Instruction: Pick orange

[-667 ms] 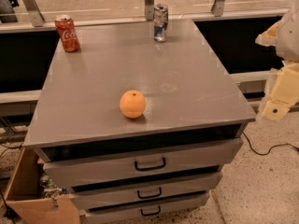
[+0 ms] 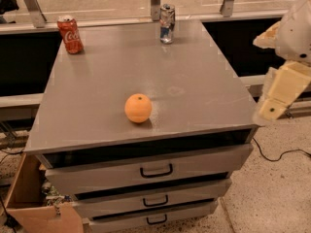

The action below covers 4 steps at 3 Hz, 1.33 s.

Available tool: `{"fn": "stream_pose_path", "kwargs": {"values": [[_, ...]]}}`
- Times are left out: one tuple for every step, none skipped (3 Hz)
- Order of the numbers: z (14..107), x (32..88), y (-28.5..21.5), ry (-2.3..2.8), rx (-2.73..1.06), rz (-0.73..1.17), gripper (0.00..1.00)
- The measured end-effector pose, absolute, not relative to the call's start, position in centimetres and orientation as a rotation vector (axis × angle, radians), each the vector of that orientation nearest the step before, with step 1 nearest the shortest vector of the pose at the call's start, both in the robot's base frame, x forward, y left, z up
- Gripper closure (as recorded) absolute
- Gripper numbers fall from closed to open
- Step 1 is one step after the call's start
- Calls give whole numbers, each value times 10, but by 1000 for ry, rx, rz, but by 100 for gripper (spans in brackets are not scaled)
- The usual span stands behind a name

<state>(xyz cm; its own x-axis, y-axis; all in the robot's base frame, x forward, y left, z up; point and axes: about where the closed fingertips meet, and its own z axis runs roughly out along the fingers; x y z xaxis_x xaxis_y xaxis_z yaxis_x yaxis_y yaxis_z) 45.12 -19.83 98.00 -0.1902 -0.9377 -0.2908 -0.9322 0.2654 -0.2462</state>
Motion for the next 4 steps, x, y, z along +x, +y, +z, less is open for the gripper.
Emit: {"fn": "stream_pose_path", "kwargs": {"values": [[961, 480, -148, 2061, -1673, 201, 0], [946, 500, -105, 1985, -1630, 368, 0], [938, 507, -65, 1910, -1607, 490, 0], [933, 507, -38, 1860, -1586, 585, 0]]}}
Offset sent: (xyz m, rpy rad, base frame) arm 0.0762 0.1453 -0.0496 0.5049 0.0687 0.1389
